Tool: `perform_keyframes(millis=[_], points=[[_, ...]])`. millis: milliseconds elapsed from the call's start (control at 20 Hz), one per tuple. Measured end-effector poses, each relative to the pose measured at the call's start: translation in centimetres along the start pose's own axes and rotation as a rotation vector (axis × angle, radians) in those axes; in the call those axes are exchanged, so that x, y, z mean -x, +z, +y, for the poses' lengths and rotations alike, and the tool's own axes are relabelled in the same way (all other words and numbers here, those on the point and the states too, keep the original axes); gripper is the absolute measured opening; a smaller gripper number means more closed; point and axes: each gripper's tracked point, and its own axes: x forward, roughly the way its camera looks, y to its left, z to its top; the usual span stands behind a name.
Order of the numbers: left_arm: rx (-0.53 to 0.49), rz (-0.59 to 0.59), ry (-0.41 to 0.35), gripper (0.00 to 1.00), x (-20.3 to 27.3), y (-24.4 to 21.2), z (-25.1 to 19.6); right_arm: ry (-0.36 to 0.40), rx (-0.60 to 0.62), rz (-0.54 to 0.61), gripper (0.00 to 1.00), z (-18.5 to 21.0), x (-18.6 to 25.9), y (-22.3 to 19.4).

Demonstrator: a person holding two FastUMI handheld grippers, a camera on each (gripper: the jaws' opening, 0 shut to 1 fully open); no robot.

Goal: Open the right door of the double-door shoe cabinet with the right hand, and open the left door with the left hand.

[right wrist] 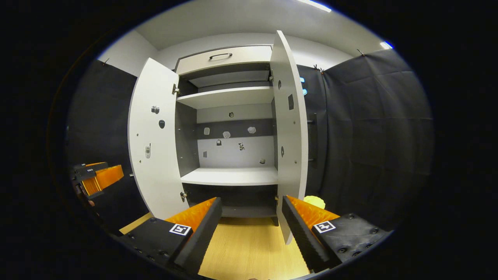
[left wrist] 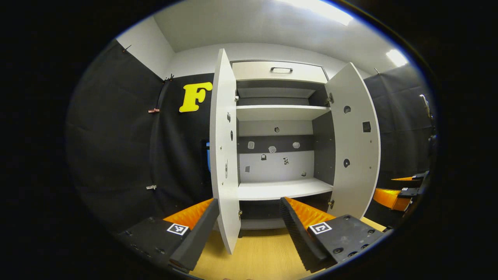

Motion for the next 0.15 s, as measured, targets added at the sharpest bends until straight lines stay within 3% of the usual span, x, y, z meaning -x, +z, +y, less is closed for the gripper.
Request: perform_keyframes(millis=[150], points=[[0.022, -0.008, -0.003, 0.97, -0.98, -0.39, -0.11, -0.008, -0.014, -0.01, 0.98, 0.41, -1.04, 0.06]])
